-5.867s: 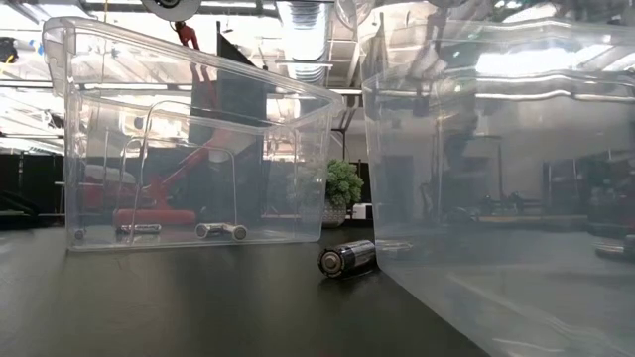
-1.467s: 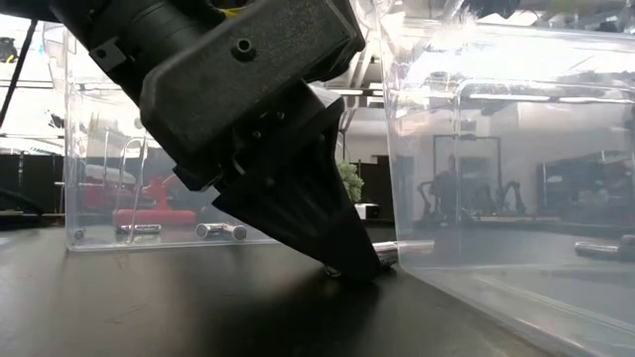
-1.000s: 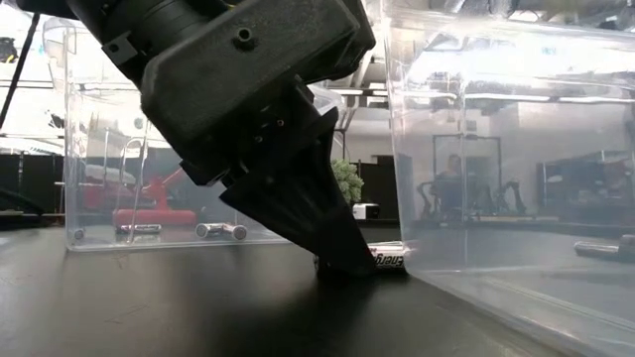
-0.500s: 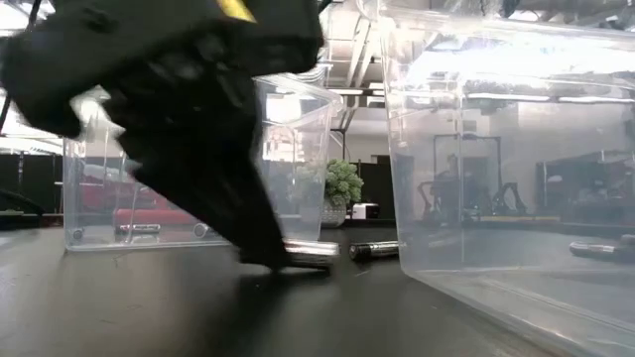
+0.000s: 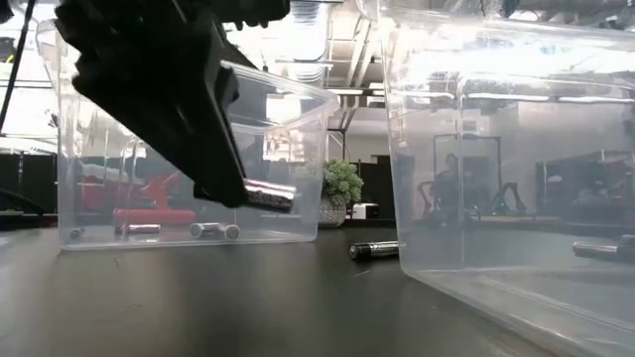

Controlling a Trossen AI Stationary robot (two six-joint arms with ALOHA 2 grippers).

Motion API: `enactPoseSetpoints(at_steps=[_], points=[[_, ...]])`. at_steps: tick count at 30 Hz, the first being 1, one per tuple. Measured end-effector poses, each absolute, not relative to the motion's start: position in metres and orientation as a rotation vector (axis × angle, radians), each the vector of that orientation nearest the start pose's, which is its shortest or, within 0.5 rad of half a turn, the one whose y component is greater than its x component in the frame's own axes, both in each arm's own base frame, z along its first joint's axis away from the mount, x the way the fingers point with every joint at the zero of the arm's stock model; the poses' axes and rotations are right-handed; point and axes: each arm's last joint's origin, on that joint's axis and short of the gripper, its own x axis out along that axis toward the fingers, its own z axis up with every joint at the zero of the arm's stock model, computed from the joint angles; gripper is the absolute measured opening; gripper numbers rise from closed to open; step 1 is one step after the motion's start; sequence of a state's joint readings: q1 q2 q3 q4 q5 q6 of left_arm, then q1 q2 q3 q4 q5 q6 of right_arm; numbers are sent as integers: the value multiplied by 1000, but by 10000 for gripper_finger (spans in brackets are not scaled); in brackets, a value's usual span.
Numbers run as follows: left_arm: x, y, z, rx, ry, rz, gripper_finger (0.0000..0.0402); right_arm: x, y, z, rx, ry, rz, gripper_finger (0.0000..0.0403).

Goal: Sort batteries
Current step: Put the silver battery into the top transparent bin

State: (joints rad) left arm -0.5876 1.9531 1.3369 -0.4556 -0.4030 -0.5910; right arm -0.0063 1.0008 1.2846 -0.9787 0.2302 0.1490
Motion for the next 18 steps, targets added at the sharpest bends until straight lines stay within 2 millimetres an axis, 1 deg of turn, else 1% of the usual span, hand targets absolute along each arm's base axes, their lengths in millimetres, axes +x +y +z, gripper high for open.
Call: enactPoseSetpoints(at_steps=[6,13,18], points=[[327,-209,192,-26,949,105,45,170,-8,391,64,673,-278,158],[318,-207,215,-32,913,101,45,169,-8,391,56,674,-275,158],[313,-204,226,-39,899,95,45,169,-8,391,47,675,-272,158]])
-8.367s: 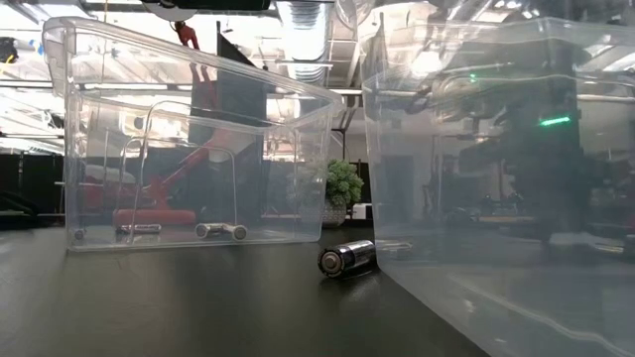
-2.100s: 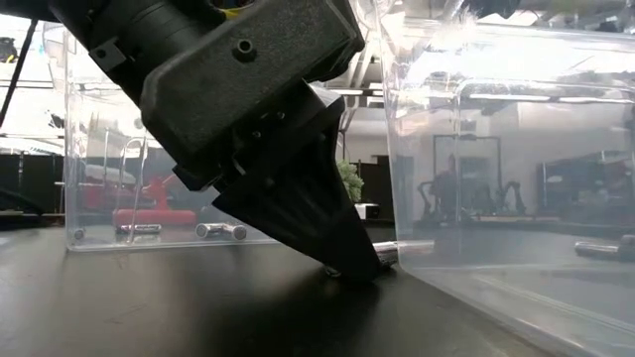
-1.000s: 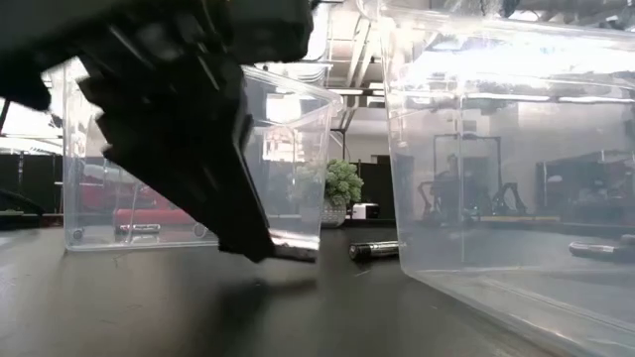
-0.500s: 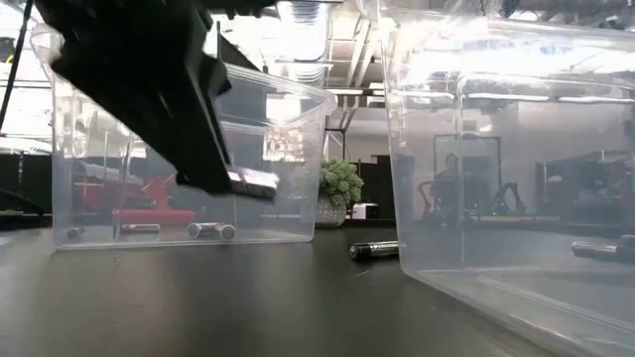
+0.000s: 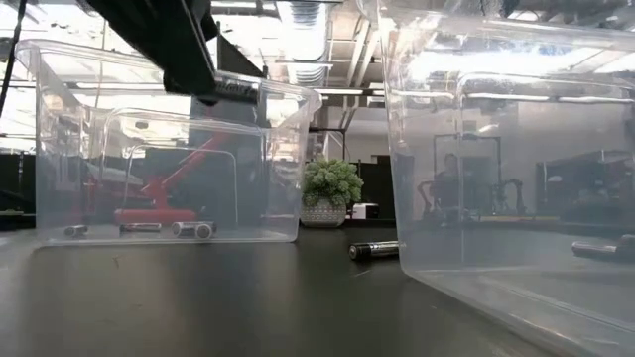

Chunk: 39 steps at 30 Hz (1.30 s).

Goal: Sort batteries
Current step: Put the silver battery into the top transparent bin

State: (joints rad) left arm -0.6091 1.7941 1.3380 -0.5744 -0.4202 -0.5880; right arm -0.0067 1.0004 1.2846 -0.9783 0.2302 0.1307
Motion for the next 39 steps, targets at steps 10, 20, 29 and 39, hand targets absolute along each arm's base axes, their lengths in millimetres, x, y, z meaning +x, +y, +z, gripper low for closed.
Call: enactPoseSetpoints(at_steps=[10,20,29,39], points=[[294,-199,269,-56,796,39,45,169,-8,391,36,676,-268,158],[257,-160,325,10,646,229,45,169,-1,390,-15,687,-216,158],[248,-112,337,2,681,432,45,169,23,387,-47,718,-116,158],[255,-72,332,25,798,540,45,177,51,347,-101,678,-96,158]])
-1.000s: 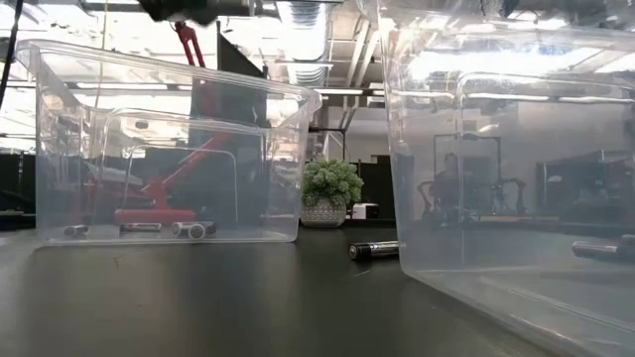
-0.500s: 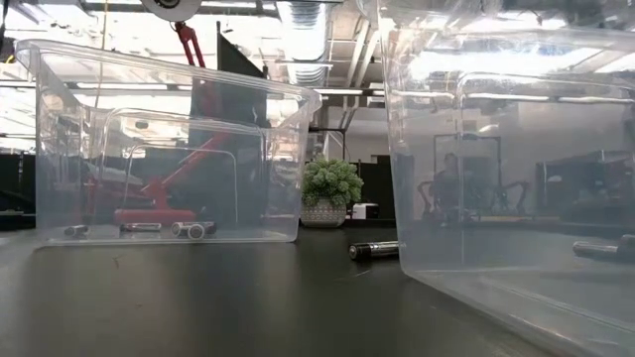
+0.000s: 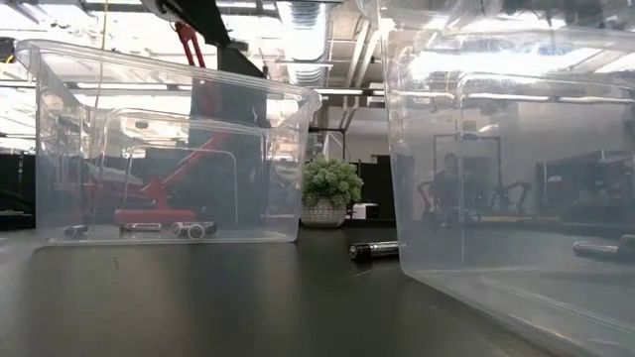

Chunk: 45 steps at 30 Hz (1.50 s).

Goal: Sort batteries
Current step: Put the silver battery into the top transparent bin

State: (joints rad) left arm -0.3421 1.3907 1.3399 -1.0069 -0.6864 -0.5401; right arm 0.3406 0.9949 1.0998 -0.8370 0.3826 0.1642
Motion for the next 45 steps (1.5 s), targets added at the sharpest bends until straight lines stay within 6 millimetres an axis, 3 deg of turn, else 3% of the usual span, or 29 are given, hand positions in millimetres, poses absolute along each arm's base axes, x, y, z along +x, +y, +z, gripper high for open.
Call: enactPoseSetpoints(at_steps=[12,20,33,45], points=[[264,-35,327,20,888,543,45,162,74,279,28,555,-44,158],[267,-15,292,-48,953,532,45,148,87,250,71,507,-35,158],[262,11,249,-183,1034,499,45,143,96,249,45,478,-19,158],[257,30,224,-250,1056,458,45,143,96,249,45,480,-22,158]])
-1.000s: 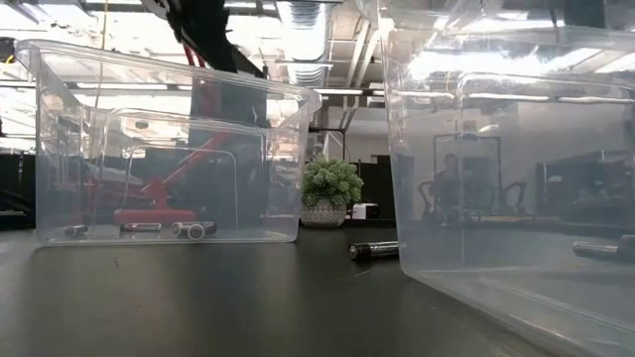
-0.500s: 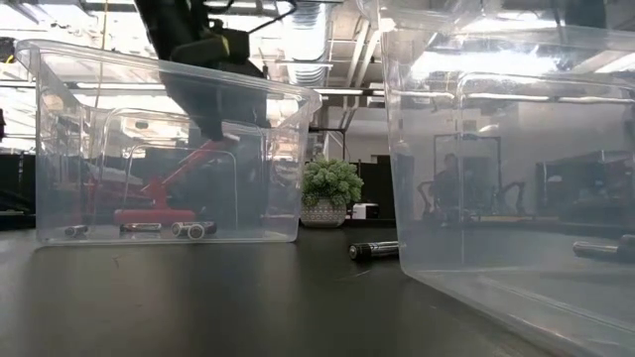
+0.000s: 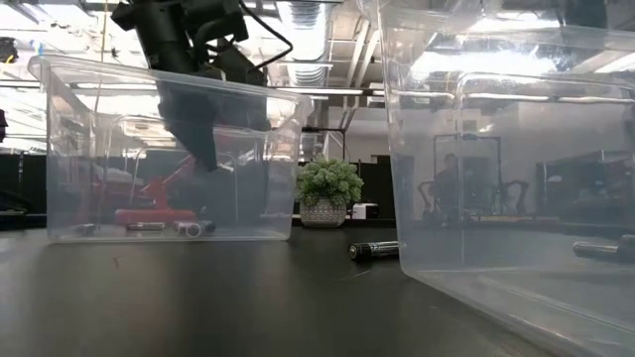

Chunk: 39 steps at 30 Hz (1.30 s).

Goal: Sort batteries
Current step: Put the silver battery into the top transparent bin

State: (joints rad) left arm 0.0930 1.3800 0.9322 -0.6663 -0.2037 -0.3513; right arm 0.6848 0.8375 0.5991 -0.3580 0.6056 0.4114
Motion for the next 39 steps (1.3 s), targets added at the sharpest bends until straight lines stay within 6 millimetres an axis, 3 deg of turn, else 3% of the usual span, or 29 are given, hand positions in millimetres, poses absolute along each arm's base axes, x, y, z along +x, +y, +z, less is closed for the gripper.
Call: enactPoseSetpoints(at_steps=[24,39], points=[[260,24,225,-245,1046,375,66,143,96,249,48,478,-23,158],[264,8,231,-209,1035,294,129,144,95,249,46,477,-28,158]])
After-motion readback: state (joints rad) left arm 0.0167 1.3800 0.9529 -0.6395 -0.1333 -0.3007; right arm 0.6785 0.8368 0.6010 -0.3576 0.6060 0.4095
